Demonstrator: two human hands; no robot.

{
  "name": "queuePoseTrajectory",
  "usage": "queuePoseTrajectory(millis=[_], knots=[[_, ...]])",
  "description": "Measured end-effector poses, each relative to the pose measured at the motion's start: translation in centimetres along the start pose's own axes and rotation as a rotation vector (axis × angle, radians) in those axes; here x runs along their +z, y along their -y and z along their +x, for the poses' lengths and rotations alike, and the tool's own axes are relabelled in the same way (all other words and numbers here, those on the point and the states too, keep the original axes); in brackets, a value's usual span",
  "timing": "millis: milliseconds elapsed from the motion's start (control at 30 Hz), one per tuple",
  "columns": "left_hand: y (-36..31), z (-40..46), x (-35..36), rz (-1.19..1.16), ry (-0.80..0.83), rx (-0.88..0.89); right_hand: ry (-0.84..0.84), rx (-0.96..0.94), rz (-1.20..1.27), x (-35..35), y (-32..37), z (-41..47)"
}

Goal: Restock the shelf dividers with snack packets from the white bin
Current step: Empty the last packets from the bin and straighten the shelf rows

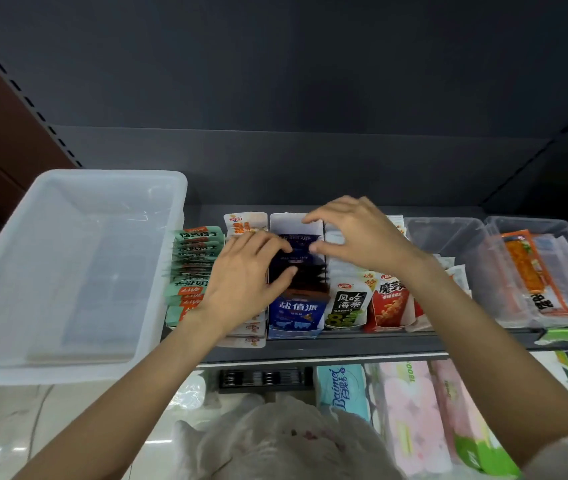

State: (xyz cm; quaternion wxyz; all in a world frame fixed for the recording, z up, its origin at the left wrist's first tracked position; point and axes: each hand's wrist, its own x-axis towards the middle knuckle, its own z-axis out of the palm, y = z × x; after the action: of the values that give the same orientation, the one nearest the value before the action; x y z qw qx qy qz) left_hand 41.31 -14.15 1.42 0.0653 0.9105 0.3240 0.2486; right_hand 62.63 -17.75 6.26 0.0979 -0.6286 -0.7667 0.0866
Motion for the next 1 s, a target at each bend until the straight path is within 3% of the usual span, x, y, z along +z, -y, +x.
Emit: queuePoseTrajectory(millis=[167,533,800,1000], knots=[[1.3,-0.3,1.4,0.159,0.180,0.091,0.145,-0.053,-0.090,1.4,0.3,-1.8],[2.1,0.1,1.1,0.192,0.323,0.237,0.145,-0.088,-0.308,5.0,3.0,-2.8],[2.8,2.9,2.1,0.307,0.194,0.247,0.110,0.055,-0.370,5.3,2.8,-1.6],[2.4,6.1,1.7,0.403,0.073,0.119,0.069,0.117,-0.447,5.2,3.3,-1.4]])
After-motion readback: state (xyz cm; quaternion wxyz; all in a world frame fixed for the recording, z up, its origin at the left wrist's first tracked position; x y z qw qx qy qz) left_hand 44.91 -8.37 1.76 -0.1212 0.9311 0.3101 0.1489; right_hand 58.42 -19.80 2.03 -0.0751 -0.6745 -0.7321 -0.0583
